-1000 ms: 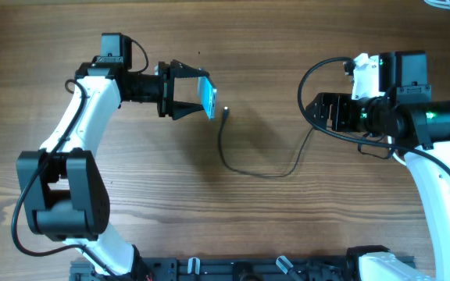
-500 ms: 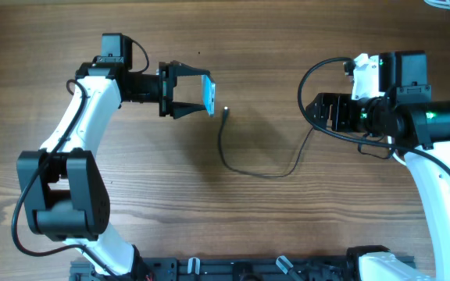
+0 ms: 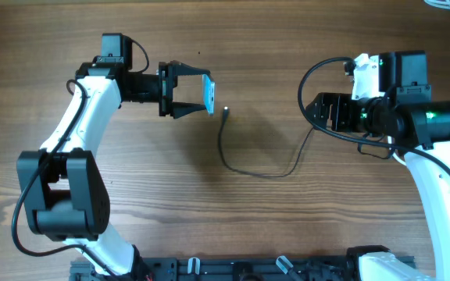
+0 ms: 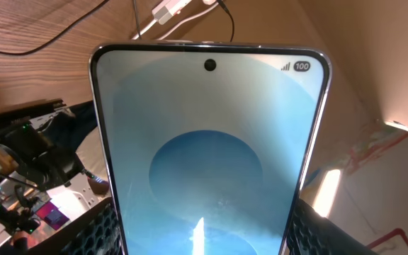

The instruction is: Plug charger to phone and switch on socket

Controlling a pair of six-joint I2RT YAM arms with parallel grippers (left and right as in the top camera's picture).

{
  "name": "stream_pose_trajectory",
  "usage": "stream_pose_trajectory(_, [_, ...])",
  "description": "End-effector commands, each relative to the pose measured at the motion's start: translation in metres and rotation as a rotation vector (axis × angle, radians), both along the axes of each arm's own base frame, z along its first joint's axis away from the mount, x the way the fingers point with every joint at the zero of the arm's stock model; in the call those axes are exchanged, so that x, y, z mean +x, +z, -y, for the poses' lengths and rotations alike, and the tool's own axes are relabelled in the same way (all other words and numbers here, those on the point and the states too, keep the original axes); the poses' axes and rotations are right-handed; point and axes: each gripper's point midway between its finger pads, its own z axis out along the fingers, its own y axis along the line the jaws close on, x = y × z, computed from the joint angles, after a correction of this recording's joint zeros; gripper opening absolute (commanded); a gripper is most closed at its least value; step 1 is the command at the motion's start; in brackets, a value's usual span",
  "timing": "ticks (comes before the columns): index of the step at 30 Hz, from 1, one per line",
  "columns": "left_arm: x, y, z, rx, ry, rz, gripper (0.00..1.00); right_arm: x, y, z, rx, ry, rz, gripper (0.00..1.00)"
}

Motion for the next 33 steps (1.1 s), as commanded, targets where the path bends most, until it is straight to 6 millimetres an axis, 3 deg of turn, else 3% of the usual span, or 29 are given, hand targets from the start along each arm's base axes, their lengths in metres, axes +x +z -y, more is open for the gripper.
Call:
stream_pose_trajectory(1, [-0.001, 0.027, -0.001, -0.053, -0.008, 0.047, 0.65, 0.002, 0.002, -0.003, 0.022, -0.002, -0.005, 1.00])
stream_pose_trajectory(8, [0.000, 0.025, -0.001, -0.040, -0.005, 0.056, 0.61, 0.002, 0.004, -0.006, 0.044, 0.006, -0.004, 1.00])
stream_pose_trajectory(15, [0.008, 0.004, -0.006, 0.087, 0.038, 0.058, 0.61, 0.005, 0.009, -0.013, 0.079, 0.026, 0.014, 1.00])
stream_pose_trajectory(18, [0.013, -0.009, -0.011, 0.169, 0.066, 0.059, 0.61, 0.006, 0.015, -0.024, 0.141, 0.064, 0.027, 1.00])
stream_pose_trajectory(24, [0.016, -0.026, -0.012, 0.276, 0.089, 0.049, 0.56, 0.012, 0.029, -0.061, 0.274, 0.156, 0.062, 1.00])
stream_pose_trajectory(30, [0.013, -0.038, -0.001, 0.349, 0.082, 0.028, 0.59, 0.019, 0.022, -0.119, 0.336, 0.215, 0.037, 0.94])
stream_pose_trajectory(33, [0.013, -0.037, 0.003, 0.348, 0.081, 0.017, 0.59, 0.028, 0.009, -0.145, 0.331, 0.159, 0.011, 0.90])
